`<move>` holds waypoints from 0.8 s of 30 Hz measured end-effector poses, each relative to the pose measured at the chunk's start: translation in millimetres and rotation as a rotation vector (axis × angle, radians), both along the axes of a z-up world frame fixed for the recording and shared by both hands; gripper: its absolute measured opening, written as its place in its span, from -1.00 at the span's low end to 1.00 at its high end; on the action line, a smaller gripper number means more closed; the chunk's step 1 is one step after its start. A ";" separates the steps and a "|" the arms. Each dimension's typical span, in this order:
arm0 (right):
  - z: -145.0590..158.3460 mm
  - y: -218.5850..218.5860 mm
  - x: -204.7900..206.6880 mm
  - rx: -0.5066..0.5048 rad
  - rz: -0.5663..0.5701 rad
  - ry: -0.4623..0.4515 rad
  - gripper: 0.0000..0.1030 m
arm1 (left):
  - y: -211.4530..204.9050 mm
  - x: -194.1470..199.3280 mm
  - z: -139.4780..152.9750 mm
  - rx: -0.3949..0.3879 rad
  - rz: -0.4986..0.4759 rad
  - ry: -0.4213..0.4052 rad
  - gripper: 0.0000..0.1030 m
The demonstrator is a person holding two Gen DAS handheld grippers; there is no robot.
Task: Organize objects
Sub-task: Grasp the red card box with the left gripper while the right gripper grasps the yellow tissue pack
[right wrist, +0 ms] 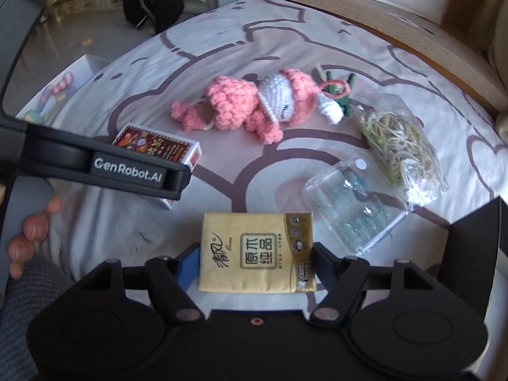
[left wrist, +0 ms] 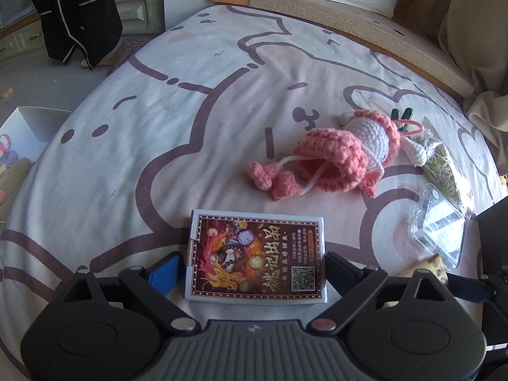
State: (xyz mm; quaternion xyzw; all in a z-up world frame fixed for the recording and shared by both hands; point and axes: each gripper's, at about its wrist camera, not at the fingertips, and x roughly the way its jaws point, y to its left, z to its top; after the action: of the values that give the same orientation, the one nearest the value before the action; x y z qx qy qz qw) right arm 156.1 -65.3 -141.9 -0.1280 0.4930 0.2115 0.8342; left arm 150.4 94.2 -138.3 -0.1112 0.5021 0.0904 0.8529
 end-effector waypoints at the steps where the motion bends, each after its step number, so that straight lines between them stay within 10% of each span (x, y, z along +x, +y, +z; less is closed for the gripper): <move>1: -0.5 -3.5 -0.8 0.005 -0.036 0.003 0.43 | -0.4 0.3 -0.4 0.005 0.000 0.000 0.84; 10: -3.4 -35.0 -9.0 0.063 -0.300 -0.008 0.43 | -8.1 -0.1 -1.4 0.046 -0.022 0.001 0.74; 24: -6.2 -48.3 -2.8 0.162 -0.378 0.013 0.42 | -15.0 -0.4 -1.5 0.091 -0.048 0.022 0.72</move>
State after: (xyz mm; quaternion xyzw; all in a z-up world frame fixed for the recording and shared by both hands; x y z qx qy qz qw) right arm 153.3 -113.6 -148.1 0.0358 0.4950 0.0909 0.8634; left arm 150.0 79.2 -139.9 -0.0595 0.5094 0.0940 0.8533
